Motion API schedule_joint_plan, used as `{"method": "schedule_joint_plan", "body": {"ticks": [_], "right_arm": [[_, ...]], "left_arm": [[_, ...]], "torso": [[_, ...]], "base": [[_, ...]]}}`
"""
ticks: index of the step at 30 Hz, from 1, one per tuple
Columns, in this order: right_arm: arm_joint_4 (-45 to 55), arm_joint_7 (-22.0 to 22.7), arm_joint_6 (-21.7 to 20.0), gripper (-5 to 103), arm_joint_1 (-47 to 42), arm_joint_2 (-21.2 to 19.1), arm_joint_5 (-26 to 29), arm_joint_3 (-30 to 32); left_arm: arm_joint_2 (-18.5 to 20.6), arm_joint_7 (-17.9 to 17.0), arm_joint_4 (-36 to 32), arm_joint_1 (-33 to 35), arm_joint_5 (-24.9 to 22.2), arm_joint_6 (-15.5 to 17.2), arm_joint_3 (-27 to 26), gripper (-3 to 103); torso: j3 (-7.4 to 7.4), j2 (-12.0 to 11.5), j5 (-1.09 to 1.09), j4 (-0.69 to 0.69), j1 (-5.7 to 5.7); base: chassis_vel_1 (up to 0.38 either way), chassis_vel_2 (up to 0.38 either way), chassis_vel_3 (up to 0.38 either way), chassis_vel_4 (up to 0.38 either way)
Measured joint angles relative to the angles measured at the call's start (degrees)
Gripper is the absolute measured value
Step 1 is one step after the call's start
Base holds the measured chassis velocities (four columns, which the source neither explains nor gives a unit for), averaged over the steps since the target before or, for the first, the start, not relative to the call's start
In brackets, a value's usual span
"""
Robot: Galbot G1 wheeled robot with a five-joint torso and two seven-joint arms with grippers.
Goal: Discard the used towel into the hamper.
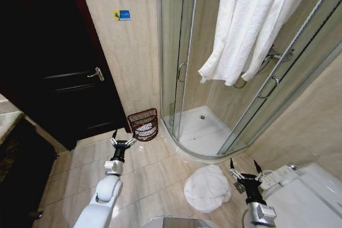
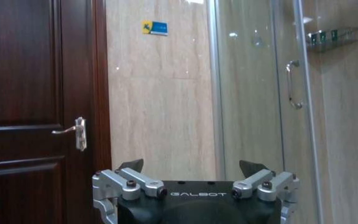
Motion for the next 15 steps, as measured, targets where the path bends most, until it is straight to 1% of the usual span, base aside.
{"method": "schedule_joint_plan", "body": {"ticks": [6, 10, 15], "right_arm": [[0.92, 0.39, -0.05, 100, -0.03, 0.0, -0.01, 0.0], [2.89, 0.97, -0.51, 100, -0.07, 0.0, 0.02, 0.06], [3.09, 1.05, -0.6, 100, -0.09, 0.0, 0.0, 0.08]], "left_arm": [[0.1, 0.24, -0.93, 0.29, 0.12, 0.42, -0.09, 100], [0.18, 0.2, -1.66, 0.48, 0.74, 1.76, -0.27, 100], [0.2, 0.15, -1.73, 0.49, 0.8, 1.88, -0.29, 100]], "torso": [[0.0, 0.0, 0.0, 0.0, 0.0], [0.0, 0.0, 0.0, 0.0, 0.0], [0.0, 0.0, 0.0, 0.0, 0.0]], "base": [[0.0, 0.0, 0.0, 0.0], [0.0, 0.0, 0.0, 0.0], [0.0, 0.0, 0.0, 0.0]]}}
